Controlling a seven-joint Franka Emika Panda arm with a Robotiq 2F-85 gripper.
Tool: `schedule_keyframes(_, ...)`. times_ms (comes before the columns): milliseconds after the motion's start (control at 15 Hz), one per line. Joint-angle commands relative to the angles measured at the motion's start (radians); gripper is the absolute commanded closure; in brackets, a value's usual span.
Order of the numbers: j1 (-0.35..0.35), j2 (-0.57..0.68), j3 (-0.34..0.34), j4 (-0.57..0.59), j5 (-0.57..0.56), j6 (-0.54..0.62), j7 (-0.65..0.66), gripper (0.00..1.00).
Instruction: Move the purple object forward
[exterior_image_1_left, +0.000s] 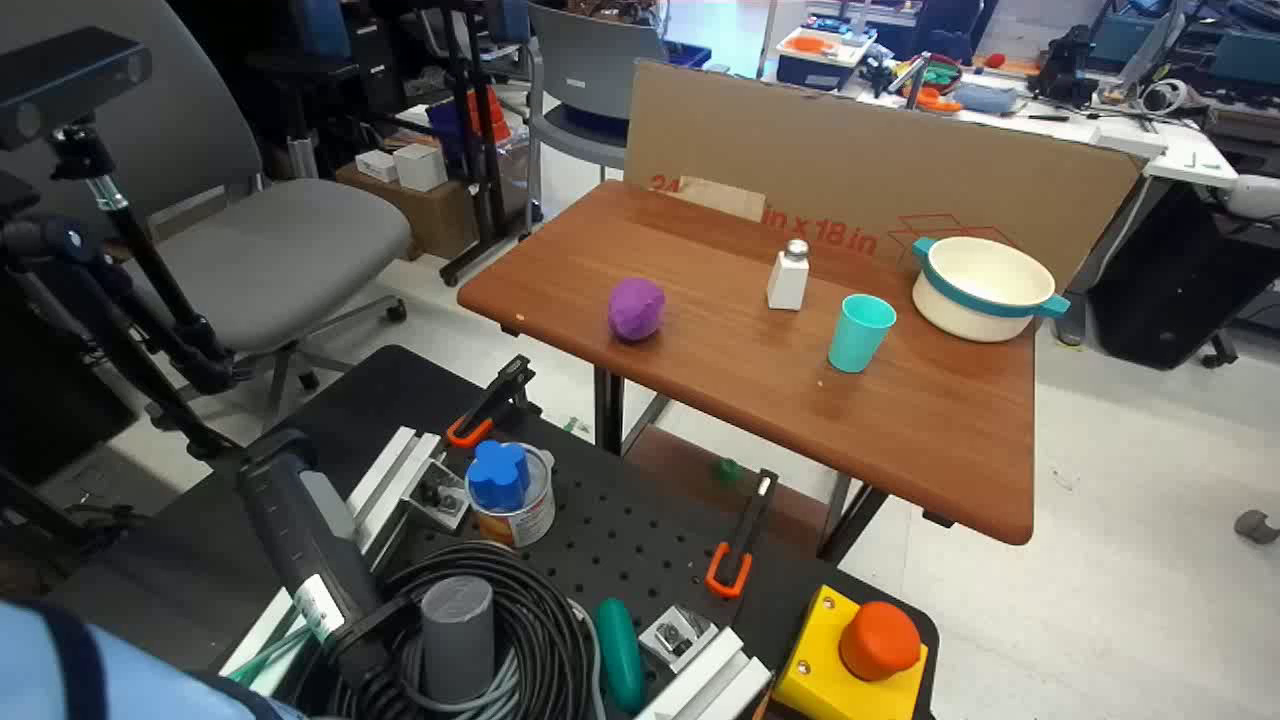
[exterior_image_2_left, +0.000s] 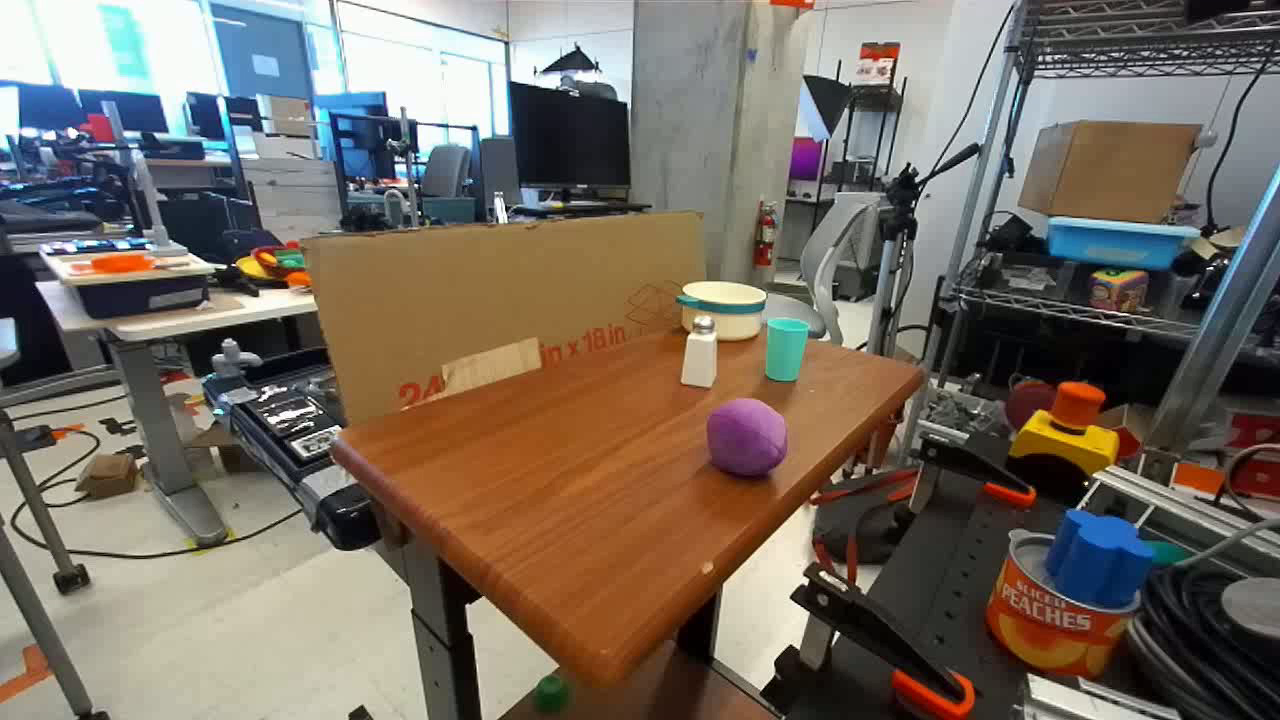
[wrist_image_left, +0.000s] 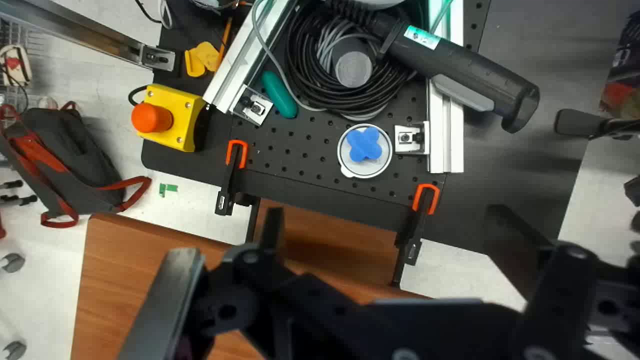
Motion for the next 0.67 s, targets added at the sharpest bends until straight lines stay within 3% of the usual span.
schedule_keyframes(0, 0.014, 0.003, -0.012, 0.003, -0.007, -0.003, 0.008, 0.00)
schedule_keyframes(600, 0.006, 0.014, -0.018, 0.005, -0.005, 0.006, 0.015, 0.00)
